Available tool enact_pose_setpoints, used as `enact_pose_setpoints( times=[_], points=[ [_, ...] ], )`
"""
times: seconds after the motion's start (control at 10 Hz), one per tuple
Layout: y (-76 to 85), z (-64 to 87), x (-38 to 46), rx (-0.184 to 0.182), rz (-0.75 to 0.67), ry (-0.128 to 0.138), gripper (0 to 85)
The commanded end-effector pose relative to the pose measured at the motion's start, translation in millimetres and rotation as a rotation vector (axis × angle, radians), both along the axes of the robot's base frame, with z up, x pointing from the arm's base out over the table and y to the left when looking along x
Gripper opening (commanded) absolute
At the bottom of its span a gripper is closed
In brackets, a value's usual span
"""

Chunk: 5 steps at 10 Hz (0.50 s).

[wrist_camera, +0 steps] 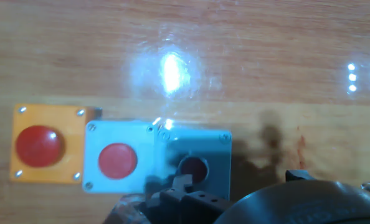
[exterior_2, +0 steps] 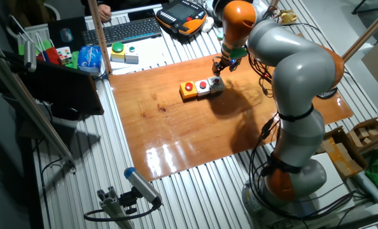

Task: Press three buttons from left to right in sequence

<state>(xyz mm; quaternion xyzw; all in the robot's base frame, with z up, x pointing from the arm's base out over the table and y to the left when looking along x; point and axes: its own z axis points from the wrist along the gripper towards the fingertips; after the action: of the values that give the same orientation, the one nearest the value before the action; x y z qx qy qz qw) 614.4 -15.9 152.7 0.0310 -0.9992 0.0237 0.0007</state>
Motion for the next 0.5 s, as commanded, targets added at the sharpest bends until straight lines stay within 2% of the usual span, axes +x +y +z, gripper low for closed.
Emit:
enact_pose_setpoints(
  times=[0.0, 0.4],
  points=[
    [-1.3, -4.3, 0.5, 0.0, 0.004, 0.001, 74.7],
    [-5.9, -27.8, -0.3, 0.021, 0.026, -0.003, 73.7]
  ],
)
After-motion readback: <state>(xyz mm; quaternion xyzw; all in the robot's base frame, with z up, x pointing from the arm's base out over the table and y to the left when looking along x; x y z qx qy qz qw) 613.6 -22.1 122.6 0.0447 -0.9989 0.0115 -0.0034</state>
